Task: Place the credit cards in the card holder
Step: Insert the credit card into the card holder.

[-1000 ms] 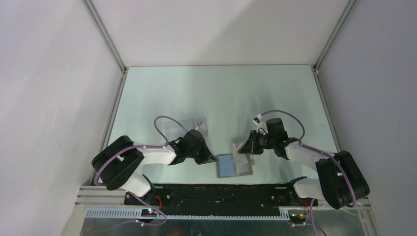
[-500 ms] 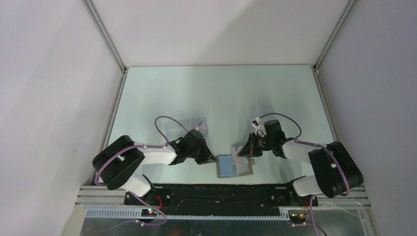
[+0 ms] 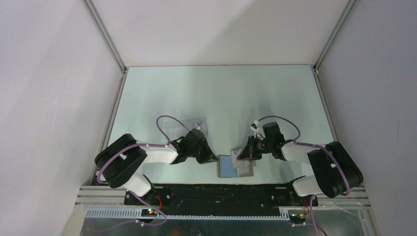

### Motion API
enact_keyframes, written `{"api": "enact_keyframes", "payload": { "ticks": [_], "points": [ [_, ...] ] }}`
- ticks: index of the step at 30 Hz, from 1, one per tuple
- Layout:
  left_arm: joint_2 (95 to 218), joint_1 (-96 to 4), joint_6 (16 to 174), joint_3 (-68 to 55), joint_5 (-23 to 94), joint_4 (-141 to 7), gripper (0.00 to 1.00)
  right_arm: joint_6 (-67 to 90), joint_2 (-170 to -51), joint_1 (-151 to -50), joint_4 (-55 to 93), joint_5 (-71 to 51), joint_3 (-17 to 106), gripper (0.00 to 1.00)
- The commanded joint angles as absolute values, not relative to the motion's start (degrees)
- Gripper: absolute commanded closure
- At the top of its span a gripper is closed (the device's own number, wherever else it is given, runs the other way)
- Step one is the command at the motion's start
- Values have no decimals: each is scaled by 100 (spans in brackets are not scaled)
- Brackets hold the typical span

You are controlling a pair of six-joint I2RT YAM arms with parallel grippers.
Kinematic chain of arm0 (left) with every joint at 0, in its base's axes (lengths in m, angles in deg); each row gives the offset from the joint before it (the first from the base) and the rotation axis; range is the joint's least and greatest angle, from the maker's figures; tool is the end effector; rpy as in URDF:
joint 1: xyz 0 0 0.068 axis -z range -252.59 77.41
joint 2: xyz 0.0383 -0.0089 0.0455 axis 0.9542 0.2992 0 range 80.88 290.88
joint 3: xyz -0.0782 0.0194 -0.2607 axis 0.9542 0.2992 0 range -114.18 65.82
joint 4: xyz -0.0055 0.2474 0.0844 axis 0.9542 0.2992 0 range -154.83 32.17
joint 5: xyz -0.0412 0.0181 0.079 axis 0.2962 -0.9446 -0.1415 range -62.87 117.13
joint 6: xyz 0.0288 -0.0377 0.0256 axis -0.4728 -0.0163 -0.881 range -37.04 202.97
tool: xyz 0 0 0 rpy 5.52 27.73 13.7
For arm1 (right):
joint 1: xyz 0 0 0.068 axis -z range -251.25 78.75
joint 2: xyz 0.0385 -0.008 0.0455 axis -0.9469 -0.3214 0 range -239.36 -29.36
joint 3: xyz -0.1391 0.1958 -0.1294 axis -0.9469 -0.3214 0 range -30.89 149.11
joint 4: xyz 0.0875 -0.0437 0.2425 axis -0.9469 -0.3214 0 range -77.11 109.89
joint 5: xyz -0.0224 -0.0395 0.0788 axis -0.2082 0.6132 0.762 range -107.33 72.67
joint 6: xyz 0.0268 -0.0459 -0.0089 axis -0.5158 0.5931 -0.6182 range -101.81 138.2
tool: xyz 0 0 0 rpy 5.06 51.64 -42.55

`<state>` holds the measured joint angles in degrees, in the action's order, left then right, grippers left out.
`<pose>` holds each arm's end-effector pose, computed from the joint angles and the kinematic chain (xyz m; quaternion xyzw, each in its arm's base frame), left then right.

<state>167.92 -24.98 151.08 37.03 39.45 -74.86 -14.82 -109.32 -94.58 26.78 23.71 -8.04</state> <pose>0.1688 -0.1962 0.1193 -0.1277 0.9208 -0.3535 0.1037 0.1945 0.1093 0.1228 -0.0445 0.8876 0.4409 0.1253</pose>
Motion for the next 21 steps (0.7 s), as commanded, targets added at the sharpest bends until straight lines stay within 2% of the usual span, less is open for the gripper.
{"api": "enact_keyframes", "payload": {
  "ticks": [1,11,21],
  "points": [
    [16947,-2431,15105,3584,3807,-7379,100,-1509,-10765,-9557,2378,2192,-1005,100],
    [17031,-2433,15103,3562,3820,-7379,100,-1626,-10378,-9592,1548,1953,-1098,100],
    [17069,-2425,15058,3509,3857,-7379,100,-1867,-10590,-9670,1831,2027,-1208,100]
  ]
}}
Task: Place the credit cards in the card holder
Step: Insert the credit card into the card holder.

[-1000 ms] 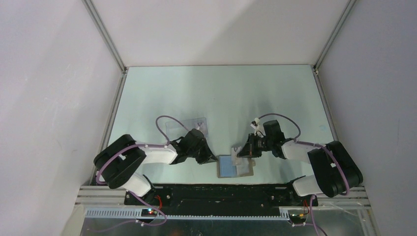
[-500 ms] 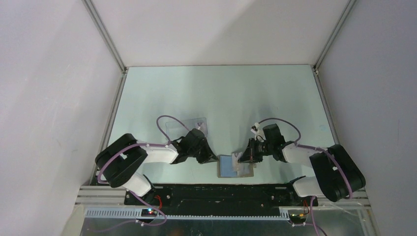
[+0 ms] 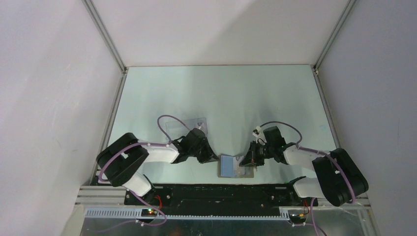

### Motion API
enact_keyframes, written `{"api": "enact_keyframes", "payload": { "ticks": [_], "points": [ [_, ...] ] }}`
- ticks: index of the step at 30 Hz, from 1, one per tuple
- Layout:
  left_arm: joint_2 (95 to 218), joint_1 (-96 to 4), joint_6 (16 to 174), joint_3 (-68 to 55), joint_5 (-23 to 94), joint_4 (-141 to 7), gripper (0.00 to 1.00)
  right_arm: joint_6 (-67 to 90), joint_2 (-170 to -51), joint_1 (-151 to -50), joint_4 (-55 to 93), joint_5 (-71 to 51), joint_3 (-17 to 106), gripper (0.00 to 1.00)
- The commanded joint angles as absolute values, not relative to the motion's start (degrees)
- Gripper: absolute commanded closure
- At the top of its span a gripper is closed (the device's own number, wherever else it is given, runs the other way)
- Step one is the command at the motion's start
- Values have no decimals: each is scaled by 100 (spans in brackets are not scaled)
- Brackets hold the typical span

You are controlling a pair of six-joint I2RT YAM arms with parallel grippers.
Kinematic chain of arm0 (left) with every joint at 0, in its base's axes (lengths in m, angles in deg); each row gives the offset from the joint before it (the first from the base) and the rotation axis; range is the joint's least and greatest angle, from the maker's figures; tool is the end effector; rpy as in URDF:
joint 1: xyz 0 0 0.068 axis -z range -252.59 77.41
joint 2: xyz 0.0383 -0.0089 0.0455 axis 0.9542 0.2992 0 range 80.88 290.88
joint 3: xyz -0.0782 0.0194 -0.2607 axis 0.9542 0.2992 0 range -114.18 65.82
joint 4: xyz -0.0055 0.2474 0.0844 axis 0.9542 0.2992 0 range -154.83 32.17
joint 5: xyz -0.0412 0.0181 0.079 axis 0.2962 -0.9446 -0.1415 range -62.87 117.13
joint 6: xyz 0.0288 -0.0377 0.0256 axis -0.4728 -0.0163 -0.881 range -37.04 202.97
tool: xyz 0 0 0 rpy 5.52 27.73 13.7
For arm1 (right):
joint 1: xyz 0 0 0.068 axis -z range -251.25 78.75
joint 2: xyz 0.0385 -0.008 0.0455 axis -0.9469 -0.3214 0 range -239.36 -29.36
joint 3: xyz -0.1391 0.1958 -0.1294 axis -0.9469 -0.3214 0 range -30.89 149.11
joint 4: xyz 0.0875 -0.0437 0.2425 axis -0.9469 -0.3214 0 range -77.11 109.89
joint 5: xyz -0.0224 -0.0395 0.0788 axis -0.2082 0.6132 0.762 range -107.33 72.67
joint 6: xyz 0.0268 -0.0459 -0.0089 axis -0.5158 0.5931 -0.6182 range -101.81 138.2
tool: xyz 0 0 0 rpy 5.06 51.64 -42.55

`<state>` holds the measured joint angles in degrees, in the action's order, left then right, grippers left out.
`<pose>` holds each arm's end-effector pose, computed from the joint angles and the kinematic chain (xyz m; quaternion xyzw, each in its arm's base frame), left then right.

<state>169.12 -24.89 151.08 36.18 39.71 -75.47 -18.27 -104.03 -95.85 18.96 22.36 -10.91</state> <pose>0.1716 -0.2002 0.1188 -0.1258 0.9201 -0.3564 0.1028 0.1706 0.1031 0.1192 -0.0069 0.9042 0.4205 0.0747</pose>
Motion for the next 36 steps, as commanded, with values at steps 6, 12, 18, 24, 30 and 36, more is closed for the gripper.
{"api": "enact_keyframes", "payload": {
  "ticks": [6,12,18,24,30,36],
  "points": [
    [17112,-2412,15042,3482,3882,-7380,100,-1881,-10805,-9807,2279,2183,-1206,100],
    [17144,-2405,15043,3469,3888,-7380,100,-1841,-11029,-9821,2538,2233,-1190,100],
    [17150,-2394,15038,3464,3883,-7373,100,-1889,-11149,-9888,2708,2103,-1191,100],
    [17127,-2391,15055,3484,3871,-7380,100,-2240,-10913,-10149,2964,1737,-1301,100],
    [17133,-2394,15068,3490,3872,-7373,100,-2606,-10691,-10205,3201,1544,-1451,100],
    [17132,-2398,15088,3497,3868,-7379,100,-2716,-10893,-10324,3342,1614,-1414,96]
  ]
}}
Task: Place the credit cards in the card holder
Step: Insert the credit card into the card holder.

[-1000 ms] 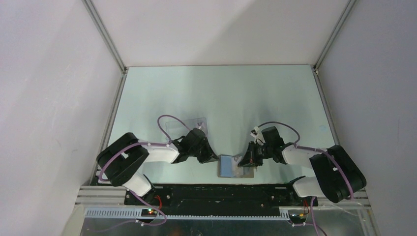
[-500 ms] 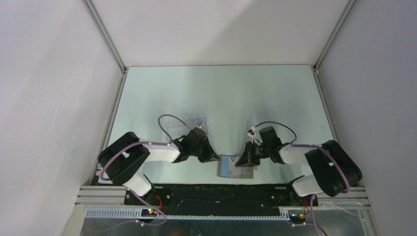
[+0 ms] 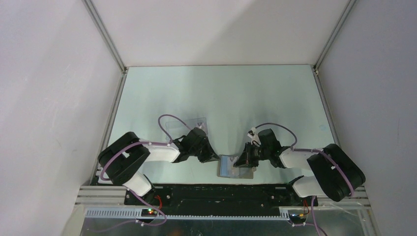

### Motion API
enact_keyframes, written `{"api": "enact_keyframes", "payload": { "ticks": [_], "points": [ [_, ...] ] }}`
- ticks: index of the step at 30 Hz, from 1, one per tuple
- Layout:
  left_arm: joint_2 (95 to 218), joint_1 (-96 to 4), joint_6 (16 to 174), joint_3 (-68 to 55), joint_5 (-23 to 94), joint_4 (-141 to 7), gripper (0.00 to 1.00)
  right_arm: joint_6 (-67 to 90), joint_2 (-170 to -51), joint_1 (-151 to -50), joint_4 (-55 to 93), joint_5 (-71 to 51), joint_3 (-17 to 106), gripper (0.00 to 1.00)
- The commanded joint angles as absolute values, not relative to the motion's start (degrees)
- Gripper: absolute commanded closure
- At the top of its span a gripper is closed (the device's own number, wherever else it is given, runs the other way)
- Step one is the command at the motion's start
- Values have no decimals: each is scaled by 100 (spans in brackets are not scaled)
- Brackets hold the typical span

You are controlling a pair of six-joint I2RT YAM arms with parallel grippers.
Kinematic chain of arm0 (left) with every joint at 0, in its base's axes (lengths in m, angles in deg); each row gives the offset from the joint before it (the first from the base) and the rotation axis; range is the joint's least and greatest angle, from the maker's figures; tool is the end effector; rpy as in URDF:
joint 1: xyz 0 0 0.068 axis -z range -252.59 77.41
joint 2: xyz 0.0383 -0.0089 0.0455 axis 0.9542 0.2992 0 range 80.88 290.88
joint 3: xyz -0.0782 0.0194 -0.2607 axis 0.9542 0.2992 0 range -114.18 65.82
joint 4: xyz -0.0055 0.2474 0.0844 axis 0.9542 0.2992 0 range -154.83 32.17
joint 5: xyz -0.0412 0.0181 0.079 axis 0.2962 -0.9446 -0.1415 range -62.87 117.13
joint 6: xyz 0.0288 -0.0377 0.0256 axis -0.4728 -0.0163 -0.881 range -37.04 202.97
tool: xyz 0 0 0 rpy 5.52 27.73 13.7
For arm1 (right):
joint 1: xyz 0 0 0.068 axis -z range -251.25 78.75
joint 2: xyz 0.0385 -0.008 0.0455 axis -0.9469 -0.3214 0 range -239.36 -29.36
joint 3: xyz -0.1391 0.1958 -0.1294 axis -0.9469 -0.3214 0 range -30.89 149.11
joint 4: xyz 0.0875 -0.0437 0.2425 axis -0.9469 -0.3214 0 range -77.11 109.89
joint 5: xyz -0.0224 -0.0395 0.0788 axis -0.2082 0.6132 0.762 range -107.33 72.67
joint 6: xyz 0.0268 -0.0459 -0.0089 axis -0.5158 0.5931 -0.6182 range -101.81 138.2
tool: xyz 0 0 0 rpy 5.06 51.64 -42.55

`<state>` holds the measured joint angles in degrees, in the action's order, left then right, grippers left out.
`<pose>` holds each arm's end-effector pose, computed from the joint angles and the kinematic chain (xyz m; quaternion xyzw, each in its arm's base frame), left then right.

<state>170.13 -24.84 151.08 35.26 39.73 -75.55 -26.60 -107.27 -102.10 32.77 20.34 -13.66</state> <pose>0.1743 -0.2035 0.1186 -0.1253 0.9202 -0.3564 0.1025 0.1654 0.1241 0.1117 -0.0082 0.8906 0.4468 0.0845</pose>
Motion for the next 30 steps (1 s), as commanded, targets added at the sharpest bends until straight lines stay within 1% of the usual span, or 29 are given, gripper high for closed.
{"api": "enact_keyframes", "payload": {
  "ticks": [1,2,3,5,6,7,11,13,17,21,25,30],
  "points": [
    [17125,-2396,15089,3504,3865,-7379,100,-2703,-10887,-10355,3241,1607,-1408,93],
    [17124,-2397,15090,3510,3865,-7378,100,-2660,-10839,-10366,3173,1594,-1384,88],
    [17125,-2398,15090,3512,3871,-7374,100,-2631,-10803,-10385,2957,1564,-1366,85],
    [17129,-2393,15083,3503,3885,-7375,100,-2478,-10677,-10435,2546,1405,-1241,72],
    [17130,-2397,15080,3504,3892,-7379,100,-2452,-10573,-10446,2426,1293,-1216,70],
    [17120,-2394,15081,3506,3887,-7379,100,-2404,-10512,-10471,2237,1244,-1171,65],
    [17098,-2397,15082,3524,3878,-7380,100,-2227,-10254,-10569,1631,931,-951,53],
    [17093,-2393,15082,3524,3872,-7374,100,-2149,-10201,-10609,1408,811,-831,49],
    [17096,-2393,15077,3524,3880,-7378,100,-2081,-10185,-10709,1143,641,-703,43],
    [17081,-2390,15070,3503,3898,-7380,100,-2080,-10290,-10801,1139,589,-649,39],
    [17017,-2374,15095,3510,3909,-7379,100,-2182,-10668,-10849,1365,838,-491,38],
    [16924,-2323,15211,3577,3875,-7380,100,-2748,-11047,-10940,2134,1291,-432,38]
  ]
}}
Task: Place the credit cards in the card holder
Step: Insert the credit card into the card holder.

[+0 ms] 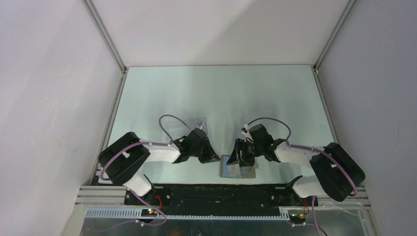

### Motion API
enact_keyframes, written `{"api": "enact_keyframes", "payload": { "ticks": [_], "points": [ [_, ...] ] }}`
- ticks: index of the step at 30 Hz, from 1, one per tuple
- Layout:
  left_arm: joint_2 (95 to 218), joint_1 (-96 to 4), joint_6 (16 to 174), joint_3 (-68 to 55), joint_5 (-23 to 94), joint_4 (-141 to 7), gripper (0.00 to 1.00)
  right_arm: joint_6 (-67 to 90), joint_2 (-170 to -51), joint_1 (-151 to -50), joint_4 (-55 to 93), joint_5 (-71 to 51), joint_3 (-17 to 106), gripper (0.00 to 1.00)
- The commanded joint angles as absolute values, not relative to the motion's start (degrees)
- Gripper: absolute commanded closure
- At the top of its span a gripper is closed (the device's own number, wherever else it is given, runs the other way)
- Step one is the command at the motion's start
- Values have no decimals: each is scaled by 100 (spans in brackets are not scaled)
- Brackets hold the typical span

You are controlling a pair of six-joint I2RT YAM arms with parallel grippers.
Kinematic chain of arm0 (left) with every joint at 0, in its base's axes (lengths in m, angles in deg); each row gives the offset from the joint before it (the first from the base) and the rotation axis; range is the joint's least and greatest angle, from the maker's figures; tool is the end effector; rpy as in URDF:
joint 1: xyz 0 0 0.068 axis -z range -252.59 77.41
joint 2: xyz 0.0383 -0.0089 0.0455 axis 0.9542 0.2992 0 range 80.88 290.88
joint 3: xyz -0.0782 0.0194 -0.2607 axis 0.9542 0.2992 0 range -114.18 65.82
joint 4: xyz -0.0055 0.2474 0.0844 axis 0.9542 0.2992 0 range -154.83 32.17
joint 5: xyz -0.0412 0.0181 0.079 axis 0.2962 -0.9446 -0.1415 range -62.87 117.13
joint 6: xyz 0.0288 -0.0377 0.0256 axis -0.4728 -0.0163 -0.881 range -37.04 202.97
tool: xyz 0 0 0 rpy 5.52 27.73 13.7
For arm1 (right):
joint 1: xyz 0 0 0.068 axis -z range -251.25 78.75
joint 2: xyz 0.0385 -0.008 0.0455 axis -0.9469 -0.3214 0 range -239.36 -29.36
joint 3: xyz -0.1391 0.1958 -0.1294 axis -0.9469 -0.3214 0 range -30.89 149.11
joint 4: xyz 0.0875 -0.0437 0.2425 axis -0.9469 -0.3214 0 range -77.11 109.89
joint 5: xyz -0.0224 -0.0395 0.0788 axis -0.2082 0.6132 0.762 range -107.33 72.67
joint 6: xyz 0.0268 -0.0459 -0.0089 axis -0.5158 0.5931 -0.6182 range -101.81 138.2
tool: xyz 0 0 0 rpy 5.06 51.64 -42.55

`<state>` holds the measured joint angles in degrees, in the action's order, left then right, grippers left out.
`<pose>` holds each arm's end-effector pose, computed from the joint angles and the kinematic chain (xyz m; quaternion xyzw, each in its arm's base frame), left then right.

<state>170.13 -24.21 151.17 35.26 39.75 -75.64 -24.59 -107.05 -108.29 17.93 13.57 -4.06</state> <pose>0.1721 -0.2055 0.1187 -0.1208 0.9205 -0.3578 0.1005 0.1710 0.1520 0.1360 -0.0390 0.9167 0.3908 0.0737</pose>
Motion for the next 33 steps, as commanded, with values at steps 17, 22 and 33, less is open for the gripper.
{"api": "enact_keyframes", "payload": {
  "ticks": [17,22,33],
  "points": [
    [16826,-2145,15556,3684,3746,-7379,100,-2469,-10837,-11506,832,425,96,28],
    [16856,-2120,15540,3654,3749,-7375,100,-2560,-11048,-11580,953,695,179,23],
    [16649,-2111,15540,3717,3577,-7285,100,-3173,-11675,-11621,1929,1373,179,23]
  ]
}}
